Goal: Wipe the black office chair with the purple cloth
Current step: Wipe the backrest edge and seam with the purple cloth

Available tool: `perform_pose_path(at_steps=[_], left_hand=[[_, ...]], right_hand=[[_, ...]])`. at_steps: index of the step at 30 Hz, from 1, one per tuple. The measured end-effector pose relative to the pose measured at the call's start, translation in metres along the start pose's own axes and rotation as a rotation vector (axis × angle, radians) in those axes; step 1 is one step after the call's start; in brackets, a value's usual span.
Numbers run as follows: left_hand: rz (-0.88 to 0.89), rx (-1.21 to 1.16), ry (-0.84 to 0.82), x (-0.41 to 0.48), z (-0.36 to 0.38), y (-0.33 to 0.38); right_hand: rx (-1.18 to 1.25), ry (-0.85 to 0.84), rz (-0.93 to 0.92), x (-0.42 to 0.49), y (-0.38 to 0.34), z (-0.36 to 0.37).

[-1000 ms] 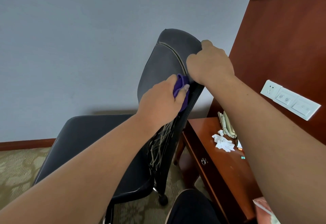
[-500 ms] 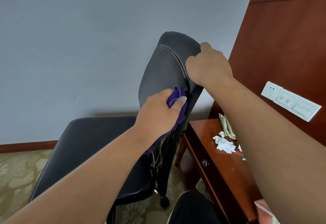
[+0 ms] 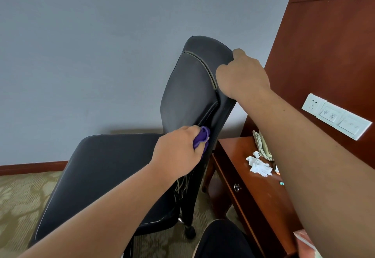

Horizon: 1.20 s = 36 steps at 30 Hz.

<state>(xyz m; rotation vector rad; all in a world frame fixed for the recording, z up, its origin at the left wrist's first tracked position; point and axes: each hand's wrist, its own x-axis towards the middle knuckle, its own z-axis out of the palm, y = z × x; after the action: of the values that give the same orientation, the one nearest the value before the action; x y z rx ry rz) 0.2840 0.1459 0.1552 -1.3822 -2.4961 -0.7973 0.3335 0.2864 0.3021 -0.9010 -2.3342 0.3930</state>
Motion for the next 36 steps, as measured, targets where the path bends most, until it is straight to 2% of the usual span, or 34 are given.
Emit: perform_pose_path(at_steps=[3,10,19,24,30,32,36], left_hand=[[-0.022,0.030,0.013,-0.002,-0.001,0.004],[-0.102,-0.173,0.084,0.005,-0.003,0.016],[-0.065,0.099,-0.047,-0.013,0.014,0.000],[-0.165,-0.028,-0.005,-0.010,0.016,0.003],[-0.167,-0.093,0.129,0.005,0.004,0.014],[-0.143,-0.062,0.159,0.011,-0.001,0.016],[-0.091,0.112,0.117,0.008,0.002,0.010]], right_hand=[[-0.002,-0.001,-0.006,0.000,0.000,0.000],[-0.004,0.007,-0.005,0.001,0.000,0.002],[0.006,0.008,-0.004,0.002,0.000,0.002],[0.013,0.003,-0.008,0.002,0.000,0.001],[0.031,0.001,-0.016,0.002,0.001,0.002],[0.037,0.003,-0.021,0.003,0.002,0.002],[0.047,0.000,-0.021,0.004,0.004,0.001]])
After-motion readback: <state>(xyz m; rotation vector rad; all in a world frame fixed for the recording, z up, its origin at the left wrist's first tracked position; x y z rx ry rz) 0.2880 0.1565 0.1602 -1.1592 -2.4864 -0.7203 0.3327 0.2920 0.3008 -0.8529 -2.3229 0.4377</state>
